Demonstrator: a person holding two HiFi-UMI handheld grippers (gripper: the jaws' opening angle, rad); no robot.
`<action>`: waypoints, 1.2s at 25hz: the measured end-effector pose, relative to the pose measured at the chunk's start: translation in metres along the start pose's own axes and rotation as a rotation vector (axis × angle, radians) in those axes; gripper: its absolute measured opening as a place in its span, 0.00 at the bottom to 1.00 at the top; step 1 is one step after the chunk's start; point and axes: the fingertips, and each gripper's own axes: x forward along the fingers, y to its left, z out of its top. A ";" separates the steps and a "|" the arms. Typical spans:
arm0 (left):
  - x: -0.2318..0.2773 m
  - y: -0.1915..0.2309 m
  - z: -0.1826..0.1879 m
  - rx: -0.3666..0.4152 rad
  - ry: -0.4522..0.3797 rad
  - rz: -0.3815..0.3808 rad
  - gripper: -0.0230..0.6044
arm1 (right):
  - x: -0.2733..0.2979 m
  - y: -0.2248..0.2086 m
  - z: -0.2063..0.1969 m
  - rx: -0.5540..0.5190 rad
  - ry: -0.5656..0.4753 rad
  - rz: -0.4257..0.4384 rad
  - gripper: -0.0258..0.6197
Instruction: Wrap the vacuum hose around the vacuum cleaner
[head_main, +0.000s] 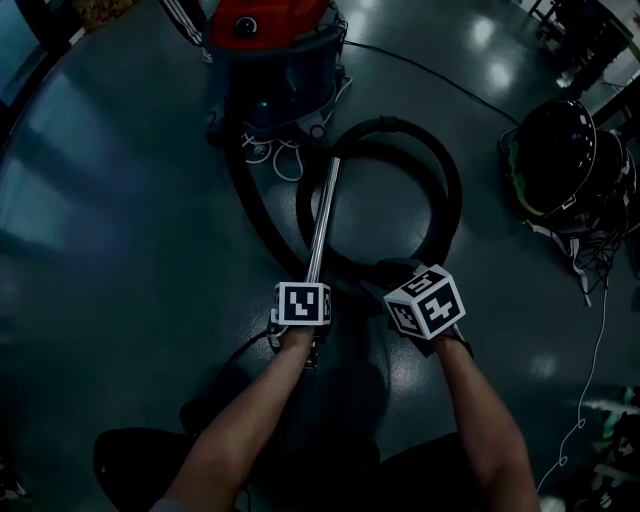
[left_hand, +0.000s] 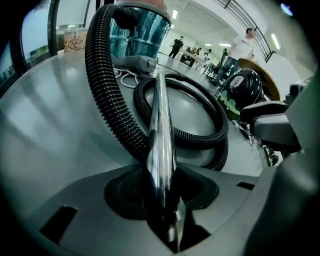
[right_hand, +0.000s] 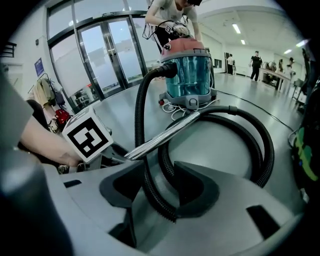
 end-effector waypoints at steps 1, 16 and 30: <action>0.003 -0.001 0.000 0.010 0.000 0.007 0.30 | -0.003 -0.001 -0.005 -0.005 0.011 -0.004 0.30; 0.018 -0.005 0.000 0.120 -0.019 -0.003 0.33 | 0.000 -0.030 -0.024 0.028 0.012 -0.025 0.30; -0.010 -0.022 -0.001 0.302 -0.049 -0.071 0.42 | 0.032 -0.018 -0.024 0.021 0.039 0.056 0.30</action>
